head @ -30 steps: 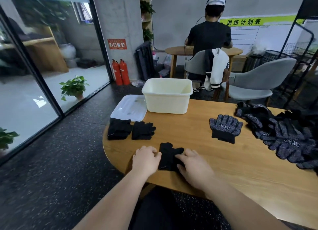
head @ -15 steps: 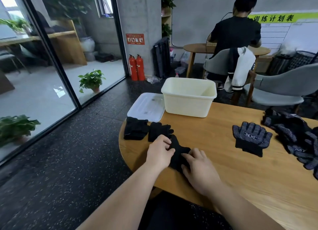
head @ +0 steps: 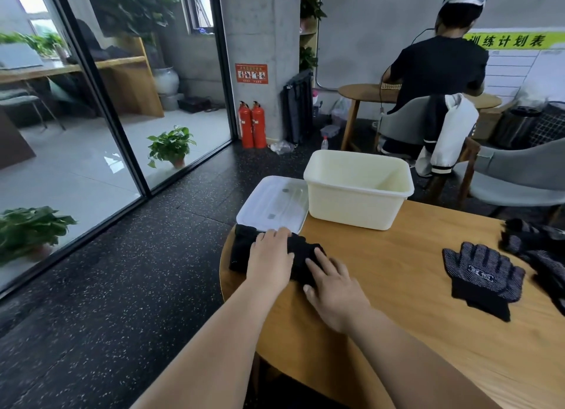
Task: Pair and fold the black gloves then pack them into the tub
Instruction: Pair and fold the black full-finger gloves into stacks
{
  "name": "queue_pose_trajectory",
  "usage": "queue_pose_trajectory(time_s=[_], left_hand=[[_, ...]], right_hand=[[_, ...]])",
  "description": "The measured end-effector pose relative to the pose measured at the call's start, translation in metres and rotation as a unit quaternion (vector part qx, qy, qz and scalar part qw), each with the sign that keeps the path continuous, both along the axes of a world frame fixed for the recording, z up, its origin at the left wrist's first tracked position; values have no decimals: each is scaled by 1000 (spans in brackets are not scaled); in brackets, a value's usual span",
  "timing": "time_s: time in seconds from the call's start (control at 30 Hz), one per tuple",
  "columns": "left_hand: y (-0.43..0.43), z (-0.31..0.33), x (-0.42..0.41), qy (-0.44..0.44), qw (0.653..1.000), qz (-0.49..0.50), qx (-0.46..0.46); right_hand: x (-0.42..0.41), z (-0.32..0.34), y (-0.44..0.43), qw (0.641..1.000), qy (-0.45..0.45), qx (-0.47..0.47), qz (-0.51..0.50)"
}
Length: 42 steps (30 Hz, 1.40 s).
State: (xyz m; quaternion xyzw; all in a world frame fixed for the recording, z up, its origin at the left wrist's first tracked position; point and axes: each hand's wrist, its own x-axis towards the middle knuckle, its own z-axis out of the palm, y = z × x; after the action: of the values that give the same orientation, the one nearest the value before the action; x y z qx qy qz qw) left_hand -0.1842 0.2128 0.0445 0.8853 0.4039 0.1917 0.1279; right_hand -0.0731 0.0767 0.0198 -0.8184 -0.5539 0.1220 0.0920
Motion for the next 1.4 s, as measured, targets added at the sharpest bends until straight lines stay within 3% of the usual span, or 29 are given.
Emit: queue_pose_trajectory(time_s=[0.07,0.17,0.43,0.6,0.9,1.4], left_hand=[[0,-10,-5,71,993,-28,85],[3,-25,-13,121,980,-89,132],[6,-37,-17,272,940,-118,170],[2,-36,-17,307,931,-115,159],[-23,-20,-2,251,959,-84,105],[-143,-12,68,217,947,-216,100]], right_hand=[[0,-3,2,999,-6,-35,14],[2,-7,3,999,-30,-18,17],[7,-10,11,997,-69,8,32],[9,-13,10,997,-65,-3,31],[32,3,-25,998,-64,0,7],[90,8,-165,991,-57,-23,-117]])
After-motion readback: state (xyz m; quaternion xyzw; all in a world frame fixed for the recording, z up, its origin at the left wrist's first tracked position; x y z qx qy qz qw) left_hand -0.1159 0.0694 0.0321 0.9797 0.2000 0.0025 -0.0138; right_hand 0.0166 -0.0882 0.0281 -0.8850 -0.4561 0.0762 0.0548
